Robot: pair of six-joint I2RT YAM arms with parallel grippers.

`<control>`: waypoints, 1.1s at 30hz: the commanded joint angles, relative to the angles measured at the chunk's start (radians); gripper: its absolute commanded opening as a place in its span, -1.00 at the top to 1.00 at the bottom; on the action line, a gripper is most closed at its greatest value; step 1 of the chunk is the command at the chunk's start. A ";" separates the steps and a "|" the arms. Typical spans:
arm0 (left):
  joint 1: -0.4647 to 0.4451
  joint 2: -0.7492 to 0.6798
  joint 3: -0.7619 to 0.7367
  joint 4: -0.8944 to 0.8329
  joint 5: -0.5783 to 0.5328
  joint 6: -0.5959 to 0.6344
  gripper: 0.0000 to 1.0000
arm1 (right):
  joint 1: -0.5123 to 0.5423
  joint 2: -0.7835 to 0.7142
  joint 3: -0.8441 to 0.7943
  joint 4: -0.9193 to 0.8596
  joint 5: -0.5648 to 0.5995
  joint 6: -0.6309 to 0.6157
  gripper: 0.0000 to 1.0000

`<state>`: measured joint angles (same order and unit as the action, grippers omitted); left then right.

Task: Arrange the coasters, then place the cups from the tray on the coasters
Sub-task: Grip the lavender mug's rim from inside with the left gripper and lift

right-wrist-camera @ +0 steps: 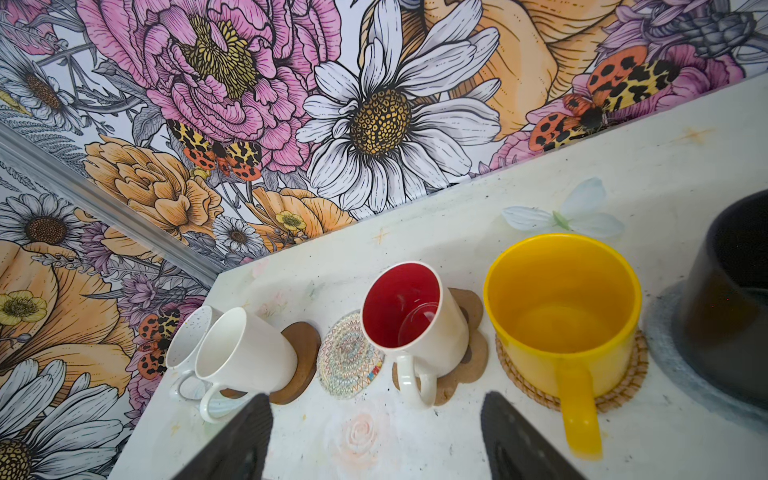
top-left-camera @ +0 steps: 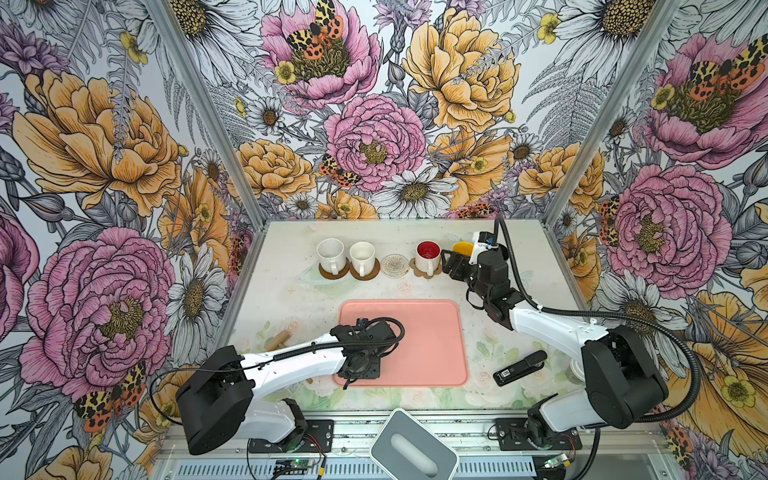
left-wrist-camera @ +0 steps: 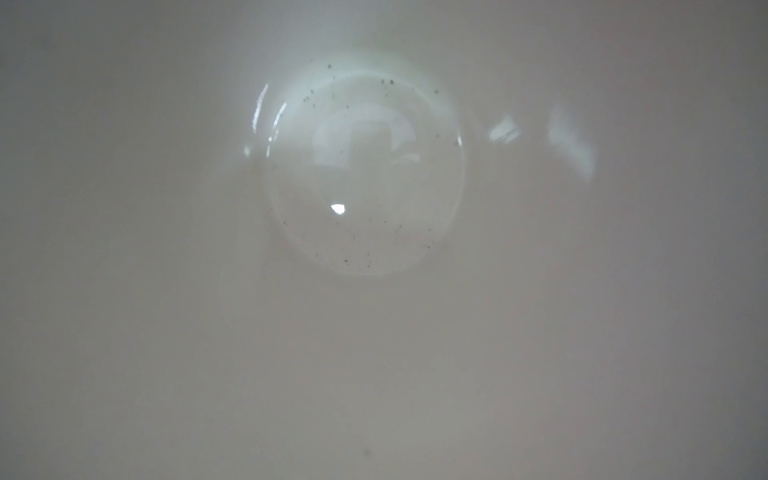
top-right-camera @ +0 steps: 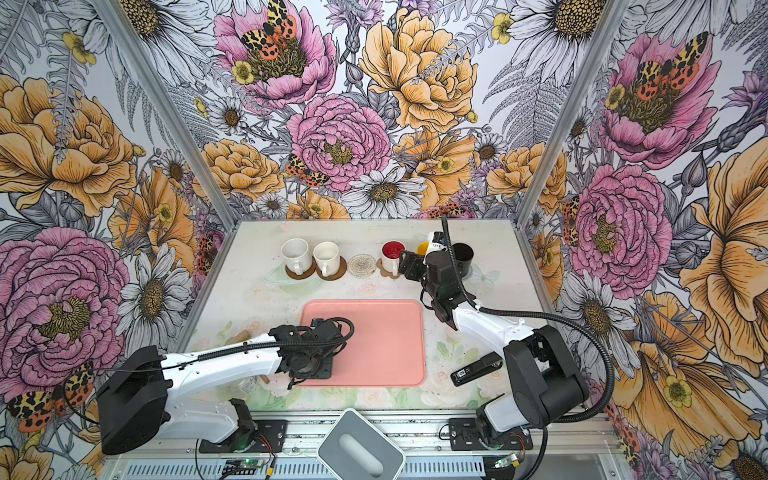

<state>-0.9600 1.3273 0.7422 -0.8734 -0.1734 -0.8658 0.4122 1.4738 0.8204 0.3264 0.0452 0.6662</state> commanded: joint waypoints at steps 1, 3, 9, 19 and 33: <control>-0.009 -0.031 -0.001 0.018 -0.069 -0.027 0.16 | -0.007 0.015 0.029 0.010 -0.016 0.013 -0.62; -0.009 -0.037 -0.002 0.019 -0.081 -0.033 0.16 | -0.007 0.017 0.032 0.010 -0.019 0.015 -0.61; -0.015 -0.030 0.003 0.027 -0.107 -0.039 0.19 | -0.009 0.022 0.033 0.010 -0.025 0.018 -0.61; -0.023 0.023 0.025 0.048 -0.129 -0.031 0.34 | -0.011 0.023 0.036 0.008 -0.030 0.019 -0.61; -0.026 0.053 0.040 0.049 -0.140 -0.031 0.34 | -0.016 0.026 0.036 0.007 -0.037 0.021 -0.61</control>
<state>-0.9825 1.3708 0.7502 -0.8505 -0.2810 -0.8909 0.4011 1.4872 0.8223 0.3264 0.0204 0.6754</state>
